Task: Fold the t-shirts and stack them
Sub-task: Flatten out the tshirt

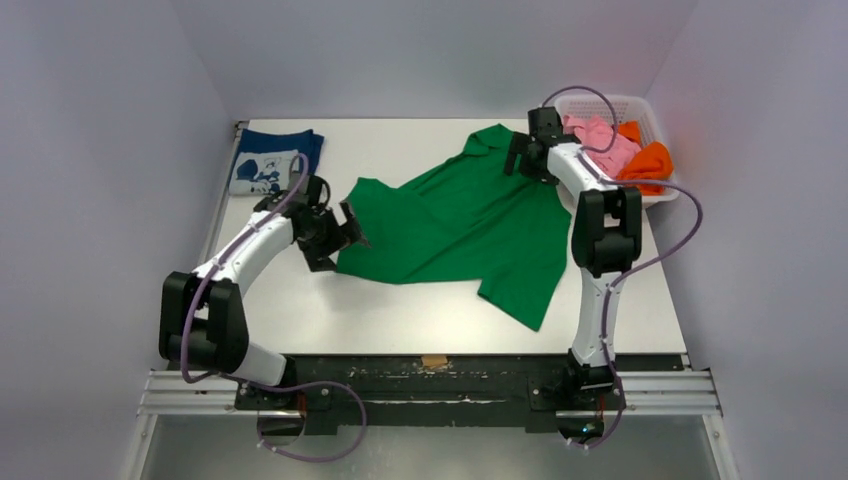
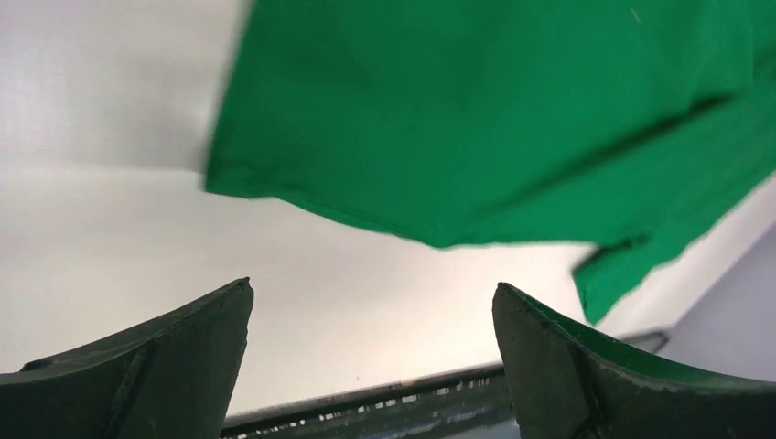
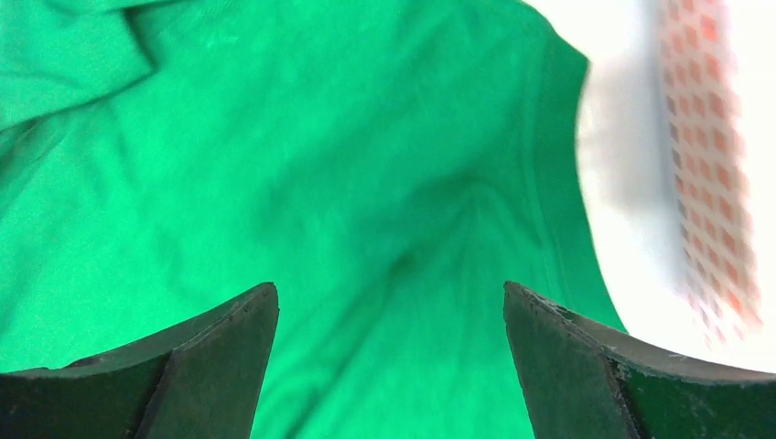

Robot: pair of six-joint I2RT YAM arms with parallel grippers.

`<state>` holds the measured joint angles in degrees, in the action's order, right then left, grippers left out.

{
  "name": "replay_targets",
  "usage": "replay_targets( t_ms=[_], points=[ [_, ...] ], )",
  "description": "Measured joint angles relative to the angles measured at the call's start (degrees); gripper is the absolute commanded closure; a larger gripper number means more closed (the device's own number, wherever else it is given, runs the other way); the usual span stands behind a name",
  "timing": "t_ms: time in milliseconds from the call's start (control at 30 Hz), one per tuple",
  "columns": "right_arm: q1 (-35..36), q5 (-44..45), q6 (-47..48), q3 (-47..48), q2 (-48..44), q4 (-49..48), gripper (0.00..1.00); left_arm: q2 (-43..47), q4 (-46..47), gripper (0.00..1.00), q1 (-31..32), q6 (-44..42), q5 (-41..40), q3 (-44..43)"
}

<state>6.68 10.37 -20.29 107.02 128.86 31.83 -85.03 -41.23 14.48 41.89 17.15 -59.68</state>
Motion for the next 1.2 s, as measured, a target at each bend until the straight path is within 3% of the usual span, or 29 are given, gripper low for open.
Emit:
replay_targets(
  t_ms=[133,400,767,1200],
  points=[
    [0.0,-1.01,-0.48,-9.75,-11.3,-3.13,0.1,-0.48,-0.33,0.01,-5.99,2.21,-5.33,1.49],
    [0.0,-1.99,-1.2,-22.97,-25.14,-7.1,0.1,-7.82,-0.15,0.17,-7.34,6.67,-8.31,1.49],
    [0.0,0.39,-2.62,-29.57,-29.68,-6.93,0.11,-9.97,0.76,0.41,-7.23,10.08,-7.78,3.78],
    [0.0,0.66,-2.82,-30.08,-32.3,-5.55,0.11,-14.71,1.66,0.57,-5.4,15.02,-6.91,0.09]
  ],
)
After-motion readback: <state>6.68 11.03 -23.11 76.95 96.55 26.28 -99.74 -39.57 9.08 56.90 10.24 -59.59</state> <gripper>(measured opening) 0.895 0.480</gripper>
